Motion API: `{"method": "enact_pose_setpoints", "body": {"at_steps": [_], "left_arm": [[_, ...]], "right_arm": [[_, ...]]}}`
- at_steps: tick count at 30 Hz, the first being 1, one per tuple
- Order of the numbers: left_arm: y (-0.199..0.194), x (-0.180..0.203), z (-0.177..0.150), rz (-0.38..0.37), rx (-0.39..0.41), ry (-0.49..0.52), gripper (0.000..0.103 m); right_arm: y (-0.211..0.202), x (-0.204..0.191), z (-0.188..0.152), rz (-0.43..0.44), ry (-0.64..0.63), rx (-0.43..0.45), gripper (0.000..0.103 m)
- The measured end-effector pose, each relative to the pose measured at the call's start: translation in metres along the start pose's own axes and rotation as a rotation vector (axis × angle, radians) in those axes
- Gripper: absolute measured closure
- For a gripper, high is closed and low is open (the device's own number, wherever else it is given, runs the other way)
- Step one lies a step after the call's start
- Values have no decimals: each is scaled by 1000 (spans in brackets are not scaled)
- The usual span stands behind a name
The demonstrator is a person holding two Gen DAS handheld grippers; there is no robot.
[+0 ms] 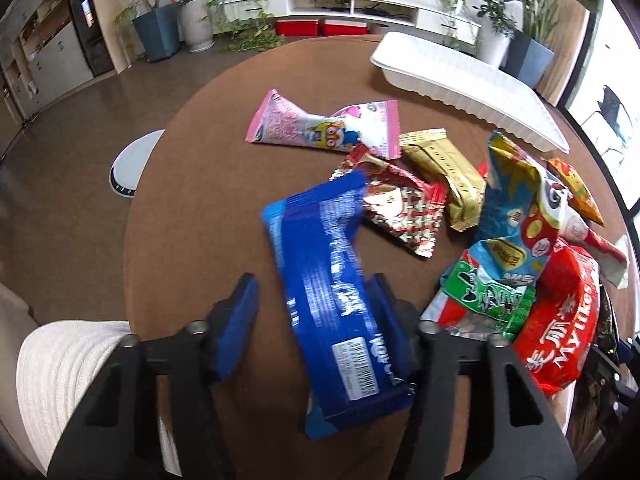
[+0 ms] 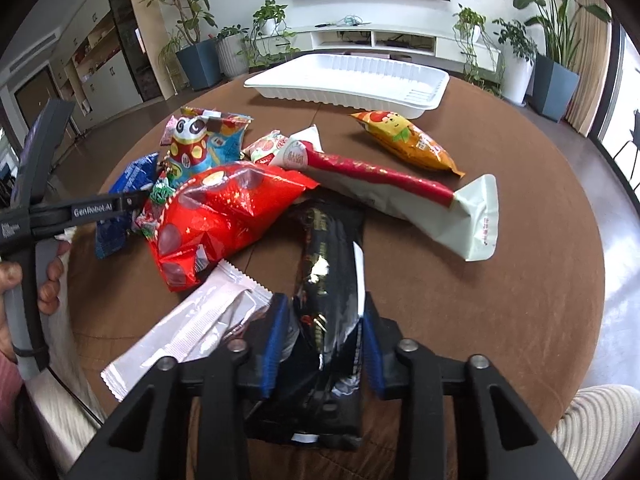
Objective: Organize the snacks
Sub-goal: 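Grasp the blue biscuit pack with left tool while right tool grasps black bar, then carry blue pack and black bar to the white tray and release both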
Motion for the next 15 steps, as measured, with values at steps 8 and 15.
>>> {"method": "enact_pose_setpoints", "body": {"at_steps": [8,15], "left_arm": [[-1,2,0,-18,-5,21,78],[-8,-11,-8,-97,-11,-27,79]], "right_arm": [[-3,12,1,97,78,-6,79],[-6,45,4,311,304,-42,79]]}}
Point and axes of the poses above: each gripper's, at about its wrist camera, not at the fingertips, and y roughly the way its jaws point, x to its right, z to its top, the point moved 3 cm from there along y, roughly the way its jaws point, and after that the axes turned 10 degrees about y, right-handed, at the moved point
